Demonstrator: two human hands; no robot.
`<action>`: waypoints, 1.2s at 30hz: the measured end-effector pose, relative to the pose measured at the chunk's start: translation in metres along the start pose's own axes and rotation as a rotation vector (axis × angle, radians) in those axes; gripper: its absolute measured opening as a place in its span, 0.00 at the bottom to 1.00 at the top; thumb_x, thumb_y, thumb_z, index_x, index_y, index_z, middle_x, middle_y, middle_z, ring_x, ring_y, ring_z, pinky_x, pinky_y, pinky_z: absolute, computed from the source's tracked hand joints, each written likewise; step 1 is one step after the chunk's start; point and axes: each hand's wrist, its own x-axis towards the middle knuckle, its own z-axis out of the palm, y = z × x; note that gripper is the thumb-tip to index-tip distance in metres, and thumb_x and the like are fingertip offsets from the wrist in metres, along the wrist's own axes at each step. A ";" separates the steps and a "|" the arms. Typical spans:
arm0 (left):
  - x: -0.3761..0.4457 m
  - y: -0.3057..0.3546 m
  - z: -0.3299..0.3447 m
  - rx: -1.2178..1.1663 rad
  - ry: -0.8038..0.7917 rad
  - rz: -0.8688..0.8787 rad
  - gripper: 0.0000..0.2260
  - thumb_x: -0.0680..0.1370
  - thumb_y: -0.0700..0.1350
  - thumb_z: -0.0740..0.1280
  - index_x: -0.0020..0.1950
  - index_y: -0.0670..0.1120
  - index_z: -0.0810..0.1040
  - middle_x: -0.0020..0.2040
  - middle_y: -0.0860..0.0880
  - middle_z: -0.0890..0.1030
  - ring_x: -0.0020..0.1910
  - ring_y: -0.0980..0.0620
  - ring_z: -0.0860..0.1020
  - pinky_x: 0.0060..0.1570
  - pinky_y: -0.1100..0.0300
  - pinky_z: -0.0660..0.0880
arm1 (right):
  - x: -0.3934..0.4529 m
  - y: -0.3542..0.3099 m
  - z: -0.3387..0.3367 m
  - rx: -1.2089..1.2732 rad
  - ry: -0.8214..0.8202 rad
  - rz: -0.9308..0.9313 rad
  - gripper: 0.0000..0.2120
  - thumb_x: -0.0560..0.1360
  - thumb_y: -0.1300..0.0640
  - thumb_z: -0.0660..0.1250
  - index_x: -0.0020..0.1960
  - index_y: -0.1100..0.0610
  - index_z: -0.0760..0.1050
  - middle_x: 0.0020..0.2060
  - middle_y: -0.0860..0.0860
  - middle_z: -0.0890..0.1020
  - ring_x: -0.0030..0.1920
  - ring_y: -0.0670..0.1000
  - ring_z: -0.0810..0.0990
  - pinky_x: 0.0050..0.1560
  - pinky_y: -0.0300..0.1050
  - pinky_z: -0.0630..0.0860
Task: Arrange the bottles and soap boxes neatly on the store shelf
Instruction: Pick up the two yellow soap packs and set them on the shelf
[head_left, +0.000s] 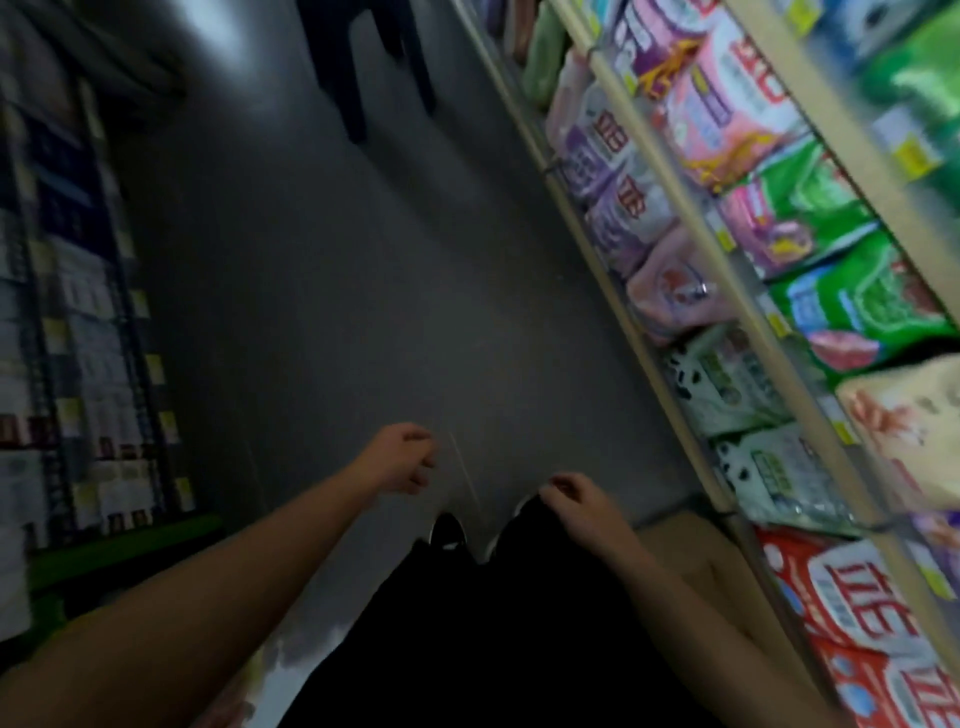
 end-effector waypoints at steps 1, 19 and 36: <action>0.011 0.013 -0.013 0.008 0.015 -0.005 0.08 0.82 0.39 0.59 0.60 0.42 0.72 0.43 0.42 0.76 0.31 0.49 0.72 0.30 0.60 0.71 | 0.014 -0.016 -0.006 -0.027 -0.009 -0.007 0.16 0.78 0.51 0.67 0.63 0.56 0.74 0.60 0.53 0.79 0.54 0.46 0.75 0.54 0.37 0.67; 0.183 0.299 -0.147 -0.299 0.267 -0.035 0.10 0.81 0.40 0.61 0.62 0.41 0.74 0.43 0.44 0.78 0.32 0.50 0.74 0.33 0.61 0.70 | 0.286 -0.398 -0.155 -0.219 -0.196 -0.260 0.19 0.78 0.42 0.63 0.66 0.49 0.72 0.59 0.45 0.77 0.57 0.47 0.75 0.52 0.40 0.69; 0.413 0.644 -0.324 0.492 0.022 0.211 0.08 0.77 0.46 0.66 0.55 0.47 0.80 0.47 0.49 0.83 0.41 0.48 0.82 0.41 0.59 0.80 | 0.458 -0.601 -0.230 0.206 0.138 0.029 0.13 0.76 0.44 0.66 0.57 0.47 0.77 0.50 0.43 0.80 0.46 0.40 0.76 0.45 0.38 0.69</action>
